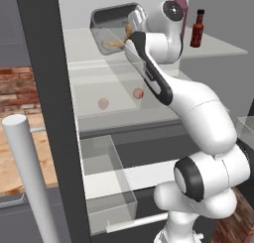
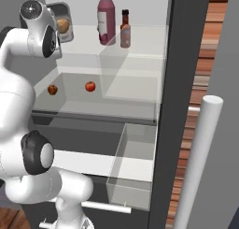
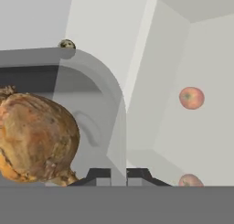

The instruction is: Place the tupperware on the top shelf of the fridge. Make space for the tupperware among the existing items by rearranging them on the shelves if needed. Close the fridge door when finished.

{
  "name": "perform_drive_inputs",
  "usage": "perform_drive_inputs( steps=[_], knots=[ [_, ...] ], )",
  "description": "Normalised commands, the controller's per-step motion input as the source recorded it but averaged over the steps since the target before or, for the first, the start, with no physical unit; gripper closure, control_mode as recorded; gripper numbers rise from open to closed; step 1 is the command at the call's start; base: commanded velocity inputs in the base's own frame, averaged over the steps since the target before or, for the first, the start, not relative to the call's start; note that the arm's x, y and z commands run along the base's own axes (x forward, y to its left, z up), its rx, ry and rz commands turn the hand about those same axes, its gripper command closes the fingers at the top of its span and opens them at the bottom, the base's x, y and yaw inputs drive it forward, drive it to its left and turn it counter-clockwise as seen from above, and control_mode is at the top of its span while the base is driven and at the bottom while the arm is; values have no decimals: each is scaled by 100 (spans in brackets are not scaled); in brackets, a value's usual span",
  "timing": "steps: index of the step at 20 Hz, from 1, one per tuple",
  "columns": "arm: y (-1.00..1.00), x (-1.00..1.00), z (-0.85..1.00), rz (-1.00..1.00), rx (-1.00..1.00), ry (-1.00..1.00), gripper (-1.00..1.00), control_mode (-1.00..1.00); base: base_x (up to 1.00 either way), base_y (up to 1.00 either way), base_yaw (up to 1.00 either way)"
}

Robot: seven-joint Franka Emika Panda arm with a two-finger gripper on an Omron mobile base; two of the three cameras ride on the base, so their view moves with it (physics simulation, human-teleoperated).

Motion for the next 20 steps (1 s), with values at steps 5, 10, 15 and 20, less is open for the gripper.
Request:
perform_drive_inputs(
  steps=[5, 10, 15, 20],
  knots=[
    [1, 48, 0, -1, 0, 0, 100, -100, 0, 0, 0],
    [11, 46, 0, -2, -2, 0, -100, -100, 0, 0, 0],
    [7, 41, 0, -2, 0, 0, -100, -100, 0, 0, 0],
    [3, 31, 0, -1, 0, 0, -100, -100, 0, 0, 0]
  ],
)
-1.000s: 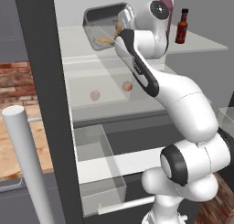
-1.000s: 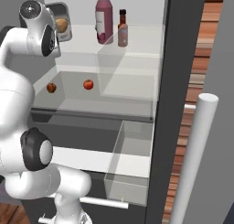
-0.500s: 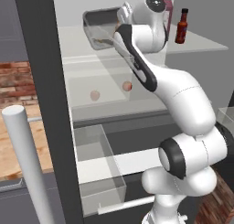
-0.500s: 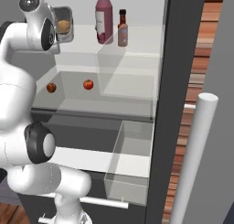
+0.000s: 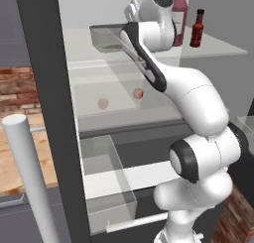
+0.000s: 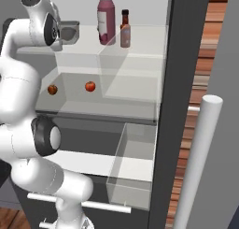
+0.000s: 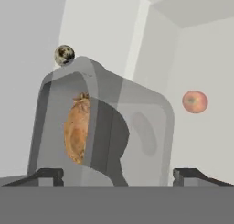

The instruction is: Place the tupperware on the top shelf of the fridge. Make space for the tupperware among the existing items by rearranging them on the shelves if needed. Close the fridge door when finished.

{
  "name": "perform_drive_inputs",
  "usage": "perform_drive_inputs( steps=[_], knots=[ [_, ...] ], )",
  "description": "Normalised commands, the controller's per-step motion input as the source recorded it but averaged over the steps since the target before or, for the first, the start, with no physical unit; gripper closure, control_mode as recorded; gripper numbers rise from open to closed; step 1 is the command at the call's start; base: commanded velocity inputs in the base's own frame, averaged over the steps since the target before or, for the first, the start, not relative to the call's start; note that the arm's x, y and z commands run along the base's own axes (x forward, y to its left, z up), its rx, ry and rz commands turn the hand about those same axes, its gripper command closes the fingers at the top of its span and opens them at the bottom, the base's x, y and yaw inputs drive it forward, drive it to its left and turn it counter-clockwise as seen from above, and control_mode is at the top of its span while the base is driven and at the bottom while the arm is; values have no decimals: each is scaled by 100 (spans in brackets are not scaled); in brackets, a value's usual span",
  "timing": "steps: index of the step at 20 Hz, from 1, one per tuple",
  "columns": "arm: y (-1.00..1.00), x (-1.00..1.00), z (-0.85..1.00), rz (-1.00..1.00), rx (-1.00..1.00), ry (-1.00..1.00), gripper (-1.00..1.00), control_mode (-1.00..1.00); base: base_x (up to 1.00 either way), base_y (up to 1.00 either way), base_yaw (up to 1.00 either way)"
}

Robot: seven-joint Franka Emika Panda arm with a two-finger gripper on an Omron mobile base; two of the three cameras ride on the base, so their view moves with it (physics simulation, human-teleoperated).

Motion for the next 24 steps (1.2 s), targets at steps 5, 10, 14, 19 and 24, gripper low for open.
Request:
perform_drive_inputs(
  steps=[5, 10, 14, 19, 24],
  knots=[
    [5, -8, -4, 0, 0, -26, -100, -100, 0, 0, 0],
    [-2, -60, -1, 0, 0, -36, -100, -100, 0, 0, 0],
    [-29, -89, 13, 0, 0, -4, -100, -100, 0, 0, 0],
    [-44, -100, 24, 2, 1, 0, -100, -100, 0, 0, 0],
    [-26, -100, -8, 11, -4, 21, -100, -100, 0, 0, 0]
  ],
)
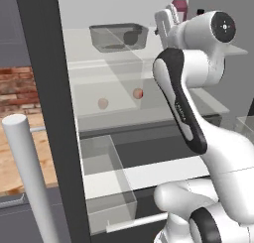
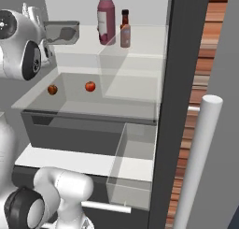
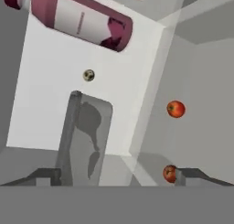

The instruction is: Place the tupperware on the top shelf of the fridge. Make space for the tupperware among the existing items by rearranging them on the shelves if needed. Close the fridge door when finished.

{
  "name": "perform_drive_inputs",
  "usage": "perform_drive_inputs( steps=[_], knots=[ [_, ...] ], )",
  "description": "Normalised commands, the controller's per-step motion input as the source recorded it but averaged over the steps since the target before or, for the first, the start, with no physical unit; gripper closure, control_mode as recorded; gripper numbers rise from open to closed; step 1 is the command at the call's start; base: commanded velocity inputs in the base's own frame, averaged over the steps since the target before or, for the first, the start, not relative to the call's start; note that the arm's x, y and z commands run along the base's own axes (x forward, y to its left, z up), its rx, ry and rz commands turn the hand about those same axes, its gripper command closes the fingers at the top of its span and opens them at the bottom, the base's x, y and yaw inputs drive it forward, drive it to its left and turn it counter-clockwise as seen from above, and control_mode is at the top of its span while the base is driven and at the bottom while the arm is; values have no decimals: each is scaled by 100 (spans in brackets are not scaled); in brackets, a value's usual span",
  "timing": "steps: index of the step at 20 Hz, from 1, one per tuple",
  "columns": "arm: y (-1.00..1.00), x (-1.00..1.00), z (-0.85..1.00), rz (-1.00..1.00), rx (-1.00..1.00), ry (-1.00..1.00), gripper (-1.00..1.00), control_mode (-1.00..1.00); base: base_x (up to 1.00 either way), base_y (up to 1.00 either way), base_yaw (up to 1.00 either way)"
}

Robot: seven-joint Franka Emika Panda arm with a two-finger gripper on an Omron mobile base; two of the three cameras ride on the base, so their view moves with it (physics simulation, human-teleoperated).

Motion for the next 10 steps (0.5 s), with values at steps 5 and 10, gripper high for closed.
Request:
perform_drive_inputs(
  steps=[5, 10],
  knots=[
    [-4, -100, -45, 22, -32, 34, -100, -100, 0, 0, 0],
    [-10, -87, -57, 44, -46, 29, -100, -100, 0, 0, 0]
  ],
)
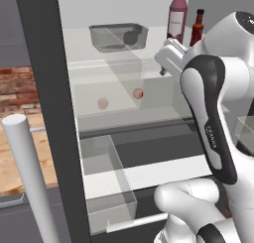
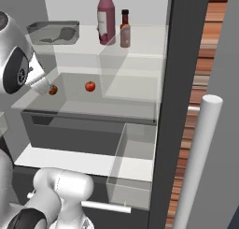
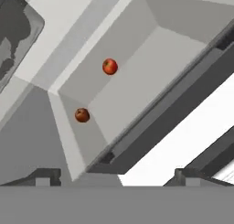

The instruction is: Place the tupperware on the top shelf of the fridge. Make space for the tupperware among the existing items by rearranging them on the shelves if needed. Close the fridge door when finished.

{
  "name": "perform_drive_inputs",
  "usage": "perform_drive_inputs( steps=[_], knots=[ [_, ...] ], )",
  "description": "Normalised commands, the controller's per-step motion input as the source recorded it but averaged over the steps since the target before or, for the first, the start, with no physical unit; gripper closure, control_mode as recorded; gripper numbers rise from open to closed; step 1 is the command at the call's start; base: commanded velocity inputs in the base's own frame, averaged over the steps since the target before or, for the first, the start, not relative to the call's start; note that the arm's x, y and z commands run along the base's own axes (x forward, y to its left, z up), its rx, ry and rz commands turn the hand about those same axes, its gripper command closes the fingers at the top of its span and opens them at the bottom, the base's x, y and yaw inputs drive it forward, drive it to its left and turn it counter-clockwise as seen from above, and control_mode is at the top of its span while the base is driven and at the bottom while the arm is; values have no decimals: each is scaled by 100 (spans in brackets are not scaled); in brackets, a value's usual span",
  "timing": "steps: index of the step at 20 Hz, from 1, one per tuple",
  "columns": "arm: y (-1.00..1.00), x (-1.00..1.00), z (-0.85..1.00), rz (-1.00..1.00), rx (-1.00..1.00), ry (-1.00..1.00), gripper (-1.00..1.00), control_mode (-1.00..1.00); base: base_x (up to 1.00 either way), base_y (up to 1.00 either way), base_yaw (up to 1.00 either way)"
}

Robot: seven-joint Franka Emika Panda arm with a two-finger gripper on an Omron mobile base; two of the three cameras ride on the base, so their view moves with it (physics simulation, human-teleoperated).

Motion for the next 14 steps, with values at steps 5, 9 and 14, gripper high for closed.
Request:
perform_drive_inputs(
  steps=[5, 9, 14],
  knots=[
    [-19, -69, -69, 49, -49, 23, -100, -100, 0, 0, 0],
    [-13, -37, -65, 23, -54, 25, -100, -100, 0, 0, 0],
    [-32, -22, -47, 8, -30, 8, -100, -100, 0, 0, 0]
  ],
)
